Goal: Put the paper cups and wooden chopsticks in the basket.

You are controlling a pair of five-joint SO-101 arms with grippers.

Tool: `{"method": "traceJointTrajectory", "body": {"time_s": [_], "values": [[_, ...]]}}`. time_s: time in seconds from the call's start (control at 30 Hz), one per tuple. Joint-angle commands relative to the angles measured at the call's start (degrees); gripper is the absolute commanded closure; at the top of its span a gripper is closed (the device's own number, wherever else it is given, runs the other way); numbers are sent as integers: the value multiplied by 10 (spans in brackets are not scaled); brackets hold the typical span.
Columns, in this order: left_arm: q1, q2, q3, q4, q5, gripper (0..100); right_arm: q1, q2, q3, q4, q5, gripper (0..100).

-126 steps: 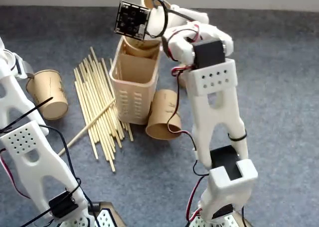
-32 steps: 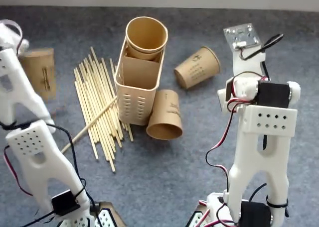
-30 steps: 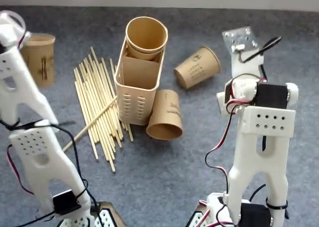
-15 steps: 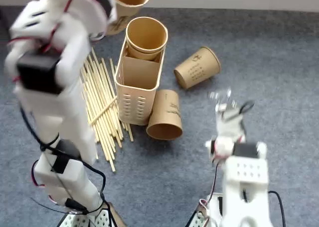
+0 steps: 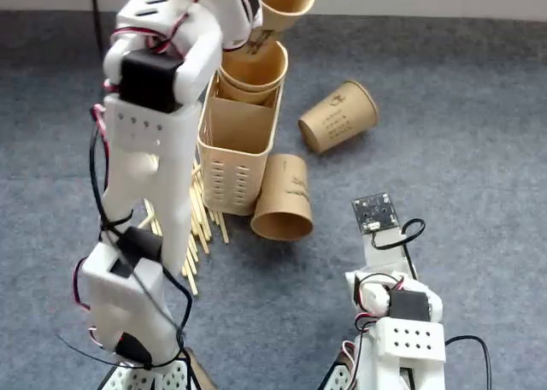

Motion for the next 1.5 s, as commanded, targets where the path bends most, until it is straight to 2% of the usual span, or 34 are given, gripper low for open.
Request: {"method": "traceJointTrajectory", "body": {"time_s": [0.0,0.27,0.33,0.43,0.5,0.67,0.8,0.9,1.0,1.1,1.17,1.3,1.47], "values": [[3,14,-2,-7,17,994,7,-7,-3,-7,-2,842],[-9,50,-2,-4,39,985,5,-7,-3,-7,-2,842],[-15,51,-2,23,63,930,5,-7,-3,-7,-2,842],[-30,47,-6,72,126,776,5,-7,-3,-7,-2,842],[-46,45,-15,98,142,718,5,-7,-3,-7,-2,842],[-77,42,-101,145,143,755,5,-7,-3,-7,-2,842],[-135,41,-186,184,116,758,44,-7,-44,-12,-4,842],[-214,42,-238,269,83,758,83,-5,-145,15,-2,842],[-284,48,-250,366,0,758,92,19,-253,58,-4,842],[-342,48,-144,365,-112,758,90,112,-350,68,-21,842],[-356,48,-66,364,-149,758,90,203,-420,65,-47,842],[-378,51,84,362,-196,758,81,421,-590,45,-91,842],[-378,52,262,360,-212,758,78,692,-846,48,-172,842]]}}
